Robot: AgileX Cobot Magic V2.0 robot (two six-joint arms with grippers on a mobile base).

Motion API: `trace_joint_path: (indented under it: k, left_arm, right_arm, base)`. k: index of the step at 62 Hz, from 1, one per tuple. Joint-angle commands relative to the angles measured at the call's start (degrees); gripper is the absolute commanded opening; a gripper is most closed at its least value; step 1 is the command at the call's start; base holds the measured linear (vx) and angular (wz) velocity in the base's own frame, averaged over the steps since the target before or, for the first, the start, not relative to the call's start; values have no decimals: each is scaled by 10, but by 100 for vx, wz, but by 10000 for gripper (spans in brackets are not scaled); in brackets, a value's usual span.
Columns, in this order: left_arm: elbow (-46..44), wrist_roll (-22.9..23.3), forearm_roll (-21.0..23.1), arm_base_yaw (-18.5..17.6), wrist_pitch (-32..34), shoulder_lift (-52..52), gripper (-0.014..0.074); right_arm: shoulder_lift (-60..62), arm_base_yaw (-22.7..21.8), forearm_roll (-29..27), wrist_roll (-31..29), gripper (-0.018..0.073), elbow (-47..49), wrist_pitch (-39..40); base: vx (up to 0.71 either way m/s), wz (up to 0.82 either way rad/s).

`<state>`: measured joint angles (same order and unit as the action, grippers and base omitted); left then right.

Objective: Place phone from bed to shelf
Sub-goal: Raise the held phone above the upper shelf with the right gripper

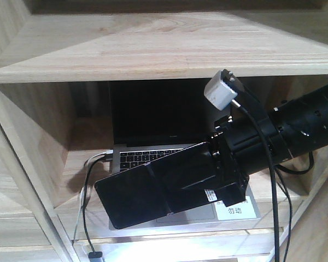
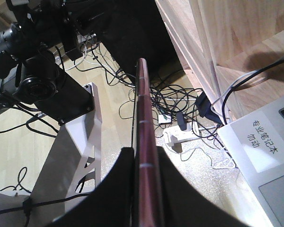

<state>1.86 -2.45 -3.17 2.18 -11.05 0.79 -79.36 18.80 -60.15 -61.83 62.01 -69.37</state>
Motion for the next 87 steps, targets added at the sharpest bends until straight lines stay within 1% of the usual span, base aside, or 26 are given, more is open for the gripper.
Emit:
trace_joint_path:
  k: [1, 78, 87]
  left_arm:
    - [-15, 2, 3, 0, 40, 7, 1]
    - [-15, 2, 3, 0, 40, 7, 1]
    - [-15, 2, 3, 0, 40, 7, 1]
  right_arm:
    - [20, 0, -46, -2, -1, 14, -44]
    - [20, 0, -50, -5, -1, 14, -45]
    - [45, 0, -60, 0, -1, 18, -44]
  base:
    - [3, 3]
    - [0, 0]
    - [0, 0]
